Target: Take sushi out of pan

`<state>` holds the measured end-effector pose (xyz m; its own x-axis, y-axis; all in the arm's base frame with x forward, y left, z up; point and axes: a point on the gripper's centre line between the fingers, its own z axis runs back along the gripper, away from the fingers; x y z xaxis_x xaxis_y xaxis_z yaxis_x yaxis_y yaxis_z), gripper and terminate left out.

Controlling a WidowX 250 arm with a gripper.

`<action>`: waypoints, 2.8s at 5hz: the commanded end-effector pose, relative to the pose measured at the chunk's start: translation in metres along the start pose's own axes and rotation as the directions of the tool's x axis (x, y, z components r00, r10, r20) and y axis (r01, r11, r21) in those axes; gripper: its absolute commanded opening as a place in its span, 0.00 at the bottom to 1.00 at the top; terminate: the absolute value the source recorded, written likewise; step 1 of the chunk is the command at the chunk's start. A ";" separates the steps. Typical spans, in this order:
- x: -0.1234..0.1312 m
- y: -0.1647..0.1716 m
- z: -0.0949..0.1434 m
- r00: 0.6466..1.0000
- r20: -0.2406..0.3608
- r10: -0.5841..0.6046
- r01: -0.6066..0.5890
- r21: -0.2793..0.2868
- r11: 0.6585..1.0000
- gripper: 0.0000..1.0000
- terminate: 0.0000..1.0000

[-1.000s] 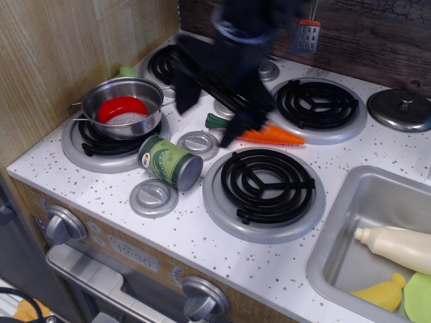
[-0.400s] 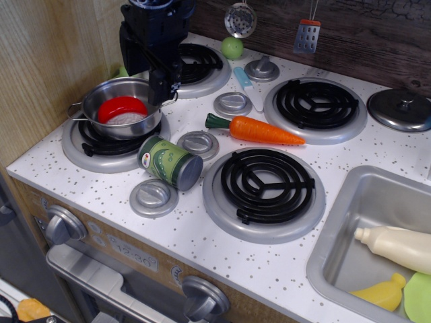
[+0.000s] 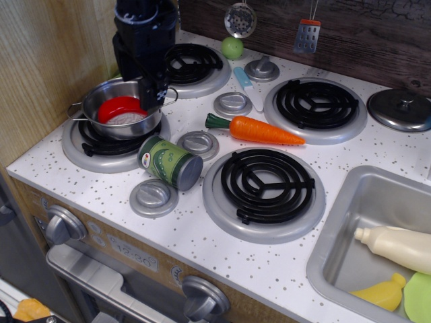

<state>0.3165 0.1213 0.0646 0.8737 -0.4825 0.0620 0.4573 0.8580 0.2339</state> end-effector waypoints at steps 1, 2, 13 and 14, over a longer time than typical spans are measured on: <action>-0.006 0.019 -0.006 0.999 0.047 -0.015 0.014 0.020 1.000 1.00 0.00; -0.011 0.024 -0.019 0.998 0.061 -0.016 0.015 0.010 1.000 1.00 0.00; -0.058 -0.071 -0.022 0.960 0.098 0.262 -0.258 -0.052 0.965 1.00 0.00; -0.057 -0.071 -0.022 0.959 0.120 0.258 -0.252 -0.060 0.966 1.00 0.00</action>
<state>0.2363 0.0876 0.0175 0.9452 -0.2457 0.2152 0.2211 0.9663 0.1319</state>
